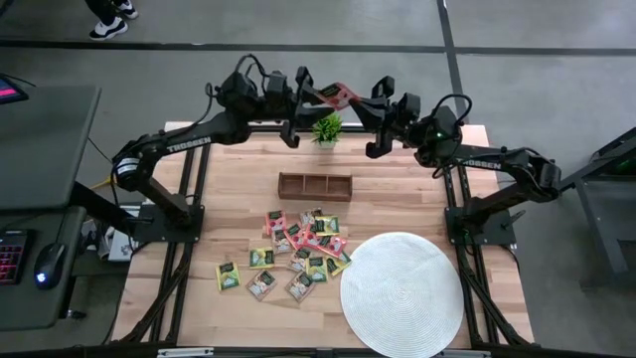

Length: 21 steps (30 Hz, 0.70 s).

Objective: Pick & Place Tea
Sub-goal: Put the orange tea bag into the left section of the wooden organizer

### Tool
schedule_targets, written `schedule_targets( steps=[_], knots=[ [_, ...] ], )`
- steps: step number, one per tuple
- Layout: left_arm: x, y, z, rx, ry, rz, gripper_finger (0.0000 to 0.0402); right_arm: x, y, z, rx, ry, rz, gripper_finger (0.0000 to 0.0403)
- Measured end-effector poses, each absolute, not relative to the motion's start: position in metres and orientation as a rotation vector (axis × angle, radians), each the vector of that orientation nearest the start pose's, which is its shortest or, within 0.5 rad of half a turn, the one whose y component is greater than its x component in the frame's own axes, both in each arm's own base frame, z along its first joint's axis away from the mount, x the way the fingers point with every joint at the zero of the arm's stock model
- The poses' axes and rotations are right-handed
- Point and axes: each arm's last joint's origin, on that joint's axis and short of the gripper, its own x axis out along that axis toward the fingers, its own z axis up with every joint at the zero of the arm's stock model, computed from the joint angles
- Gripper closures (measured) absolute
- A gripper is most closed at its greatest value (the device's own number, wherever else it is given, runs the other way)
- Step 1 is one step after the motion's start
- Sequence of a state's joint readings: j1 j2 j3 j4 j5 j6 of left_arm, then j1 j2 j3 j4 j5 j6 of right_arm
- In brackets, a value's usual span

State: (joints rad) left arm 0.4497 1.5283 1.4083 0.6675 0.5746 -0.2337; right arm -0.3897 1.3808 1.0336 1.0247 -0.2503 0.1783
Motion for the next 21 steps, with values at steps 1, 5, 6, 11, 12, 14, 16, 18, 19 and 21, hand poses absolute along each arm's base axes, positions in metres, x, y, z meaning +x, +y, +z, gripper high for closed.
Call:
schedule_targets(
  steps=[1,5,6,11,12,14,16,18,19,21],
  knots=[
    [0.3096,0.1321,0.4474,0.043,-0.467,-0.172,0.0263,0.2764,-0.1055,0.3956,-0.040,-0.649,-0.076,0.0402],
    [0.3097,0.1332,0.4475,0.047,-0.478,-0.165,0.0263,0.2775,-0.1049,0.3947,-0.035,-0.638,-0.079,0.0403],
    [0.3096,0.1333,0.4478,0.050,-0.485,-0.162,0.0264,0.2778,-0.1050,0.3942,-0.033,-0.632,-0.080,0.0403],
    [0.3080,0.1323,0.4501,0.050,-0.500,-0.165,0.0299,0.2781,-0.1054,0.3936,-0.031,-0.626,-0.083,0.0403],
    [0.3083,0.1324,0.4497,0.049,-0.497,-0.165,0.0311,0.2781,-0.1053,0.3936,-0.031,-0.626,-0.083,0.0403],
    [0.3084,0.1325,0.4496,0.048,-0.497,-0.164,0.0341,0.2781,-0.1052,0.3936,-0.031,-0.626,-0.082,0.0403],
    [0.3084,0.1326,0.4496,0.048,-0.497,-0.162,0.0376,0.2782,-0.1052,0.3936,-0.031,-0.626,-0.082,0.0403],
    [0.3086,0.1329,0.4493,0.043,-0.496,-0.154,0.0394,0.2782,-0.1052,0.3936,-0.030,-0.625,-0.082,0.0403],
    [0.3087,0.1331,0.4493,0.041,-0.496,-0.149,0.0393,0.2782,-0.1052,0.3936,-0.030,-0.625,-0.082,0.0403],
    [0.3089,0.1333,0.4489,0.037,-0.493,-0.143,0.0393,0.2782,-0.1053,0.3935,-0.030,-0.625,-0.083,0.0403]
  ],
)
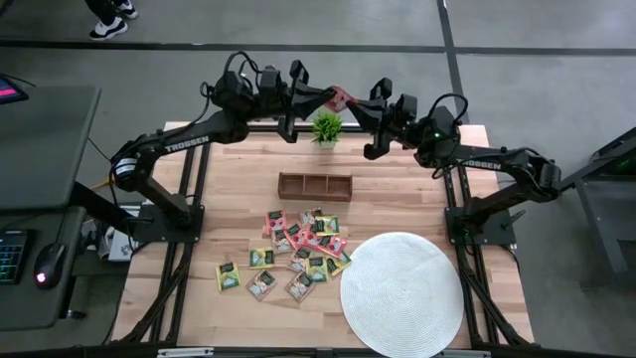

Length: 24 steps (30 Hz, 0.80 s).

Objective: Pick & Place Tea
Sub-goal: Put the orange tea bag into the left section of the wooden organizer

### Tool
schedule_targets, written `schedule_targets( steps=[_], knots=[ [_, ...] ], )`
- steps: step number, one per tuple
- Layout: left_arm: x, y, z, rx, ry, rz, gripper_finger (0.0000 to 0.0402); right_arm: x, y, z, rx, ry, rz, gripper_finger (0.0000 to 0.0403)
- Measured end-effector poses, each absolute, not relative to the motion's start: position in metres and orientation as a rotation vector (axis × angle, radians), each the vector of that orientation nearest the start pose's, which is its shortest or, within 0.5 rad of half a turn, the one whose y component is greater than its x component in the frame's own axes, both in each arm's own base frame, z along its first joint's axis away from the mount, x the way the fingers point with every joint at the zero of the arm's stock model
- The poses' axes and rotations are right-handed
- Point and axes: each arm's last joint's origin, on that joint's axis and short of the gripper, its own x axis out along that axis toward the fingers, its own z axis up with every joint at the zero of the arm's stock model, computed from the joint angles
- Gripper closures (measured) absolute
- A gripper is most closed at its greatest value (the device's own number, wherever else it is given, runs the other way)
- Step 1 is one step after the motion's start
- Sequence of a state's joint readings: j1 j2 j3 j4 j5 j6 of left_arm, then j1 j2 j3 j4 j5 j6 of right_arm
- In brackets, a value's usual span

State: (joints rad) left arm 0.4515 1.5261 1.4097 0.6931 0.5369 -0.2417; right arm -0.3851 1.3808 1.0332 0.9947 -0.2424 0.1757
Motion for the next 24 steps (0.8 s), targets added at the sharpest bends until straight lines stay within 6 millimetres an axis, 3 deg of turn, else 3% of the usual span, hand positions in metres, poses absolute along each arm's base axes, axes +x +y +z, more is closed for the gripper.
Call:
schedule_targets(
  steps=[8,16,24],
  knots=[
    [0.309,0.134,0.448,0.041,-0.486,-0.139,0.0400,0.278,-0.106,0.393,-0.014,-0.628,-0.104,0.0389],
    [0.311,0.134,0.444,0.042,-0.440,-0.141,0.0401,0.276,-0.105,0.396,0.028,-0.646,-0.086,0.0295],
    [0.307,0.149,0.422,0.053,-0.165,-0.131,0.0401,0.257,-0.096,0.411,0.021,-0.597,-0.054,0.0216]
  ],
)
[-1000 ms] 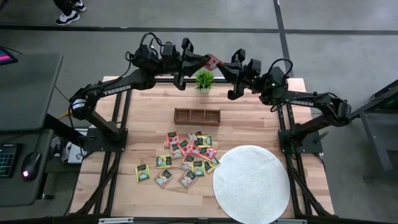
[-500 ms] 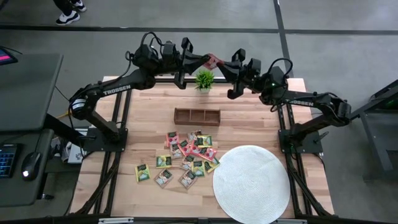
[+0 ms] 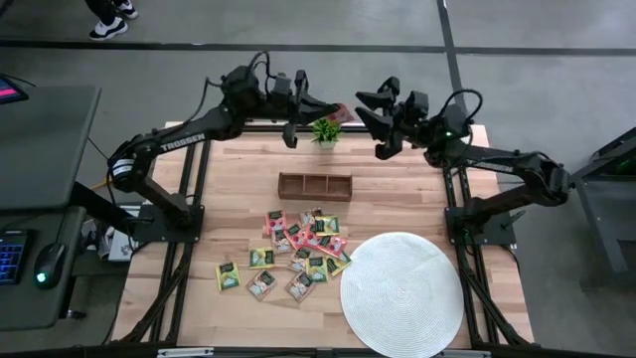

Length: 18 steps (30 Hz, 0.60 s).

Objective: Pick & Place Tea
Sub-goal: Put the orange tea bag into the left section of the wooden organizer

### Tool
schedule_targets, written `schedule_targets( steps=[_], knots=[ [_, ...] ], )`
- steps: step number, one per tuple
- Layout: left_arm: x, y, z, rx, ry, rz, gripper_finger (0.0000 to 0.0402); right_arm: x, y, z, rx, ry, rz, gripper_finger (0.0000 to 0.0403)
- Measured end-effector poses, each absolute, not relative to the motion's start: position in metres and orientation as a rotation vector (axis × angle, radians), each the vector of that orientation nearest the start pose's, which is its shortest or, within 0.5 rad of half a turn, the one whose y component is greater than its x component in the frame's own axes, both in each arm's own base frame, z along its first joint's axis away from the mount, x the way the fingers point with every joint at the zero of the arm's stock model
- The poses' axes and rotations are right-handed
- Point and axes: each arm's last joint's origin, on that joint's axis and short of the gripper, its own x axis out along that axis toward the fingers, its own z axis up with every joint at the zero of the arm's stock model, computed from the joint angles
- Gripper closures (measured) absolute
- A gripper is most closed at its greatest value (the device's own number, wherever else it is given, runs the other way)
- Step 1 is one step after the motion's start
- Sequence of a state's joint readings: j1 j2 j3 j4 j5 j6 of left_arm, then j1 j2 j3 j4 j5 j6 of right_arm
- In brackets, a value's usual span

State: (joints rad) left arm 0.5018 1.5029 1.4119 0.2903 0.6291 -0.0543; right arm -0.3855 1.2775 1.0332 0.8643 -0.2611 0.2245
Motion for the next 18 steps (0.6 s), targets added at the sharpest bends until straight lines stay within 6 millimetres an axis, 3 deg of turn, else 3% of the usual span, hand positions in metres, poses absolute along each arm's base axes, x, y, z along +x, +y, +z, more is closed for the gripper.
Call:
schedule_targets(
  steps=[5,11,14,18],
  knots=[
    [0.296,0.161,0.389,0.042,0.146,-0.128,0.0401,0.233,-0.087,0.421,0.006,-0.496,-0.091,0.0193],
    [0.280,0.162,0.356,0.077,0.468,-0.140,0.0401,0.206,-0.077,0.427,0.000,-0.394,-0.148,0.0191],
    [0.278,0.161,0.345,0.102,0.502,-0.158,0.0401,0.199,-0.075,0.427,0.007,-0.359,-0.174,0.0190],
    [0.276,0.160,0.309,0.044,0.589,-0.161,0.0401,0.197,-0.075,0.426,0.018,-0.335,-0.190,0.0187]
  ],
)
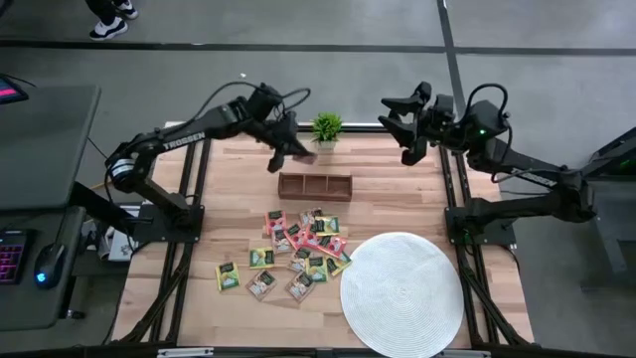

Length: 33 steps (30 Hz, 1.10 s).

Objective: Pick & Place Tea
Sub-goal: Put the orange tea bag into the left section of the wooden organizer

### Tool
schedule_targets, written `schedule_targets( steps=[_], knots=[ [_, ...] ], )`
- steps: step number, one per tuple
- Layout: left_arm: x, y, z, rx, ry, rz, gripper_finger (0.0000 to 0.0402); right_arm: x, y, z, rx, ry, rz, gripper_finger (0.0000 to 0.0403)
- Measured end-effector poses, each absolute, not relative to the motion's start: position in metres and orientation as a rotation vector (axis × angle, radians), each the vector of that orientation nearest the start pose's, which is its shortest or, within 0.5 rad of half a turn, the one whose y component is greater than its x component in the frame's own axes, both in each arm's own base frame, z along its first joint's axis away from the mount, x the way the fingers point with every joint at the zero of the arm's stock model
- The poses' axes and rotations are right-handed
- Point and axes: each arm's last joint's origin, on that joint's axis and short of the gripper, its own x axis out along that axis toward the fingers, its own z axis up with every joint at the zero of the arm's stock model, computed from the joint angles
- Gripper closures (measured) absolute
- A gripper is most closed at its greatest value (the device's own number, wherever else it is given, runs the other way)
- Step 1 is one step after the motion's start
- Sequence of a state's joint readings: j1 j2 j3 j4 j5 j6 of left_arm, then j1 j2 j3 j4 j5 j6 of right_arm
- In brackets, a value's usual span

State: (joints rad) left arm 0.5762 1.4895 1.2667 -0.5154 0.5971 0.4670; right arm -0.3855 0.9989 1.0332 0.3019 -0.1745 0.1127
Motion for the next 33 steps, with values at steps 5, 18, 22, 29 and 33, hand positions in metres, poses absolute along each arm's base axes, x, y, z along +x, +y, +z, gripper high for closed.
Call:
schedule_targets(
  steps=[5,18,22,29,33],
  knots=[
    [0.273,0.157,0.265,-0.044,0.598,-0.154,0.0401,0.198,-0.075,0.424,0.022,-0.323,-0.191,0.0186],
    [0.258,0.153,0.209,-0.135,0.647,-0.038,0.0401,0.199,-0.075,0.422,0.048,-0.303,-0.200,0.0185],
    [0.256,0.153,0.204,-0.154,0.644,0.011,0.0401,0.199,-0.075,0.422,0.049,-0.304,-0.200,0.0186],
    [0.253,0.153,0.197,-0.157,0.669,0.047,0.0401,0.199,-0.075,0.422,0.050,-0.304,-0.200,0.0187],
    [0.257,0.155,0.191,-0.161,0.669,0.045,0.0401,0.199,-0.075,0.422,0.050,-0.304,-0.200,0.0185]
  ],
)
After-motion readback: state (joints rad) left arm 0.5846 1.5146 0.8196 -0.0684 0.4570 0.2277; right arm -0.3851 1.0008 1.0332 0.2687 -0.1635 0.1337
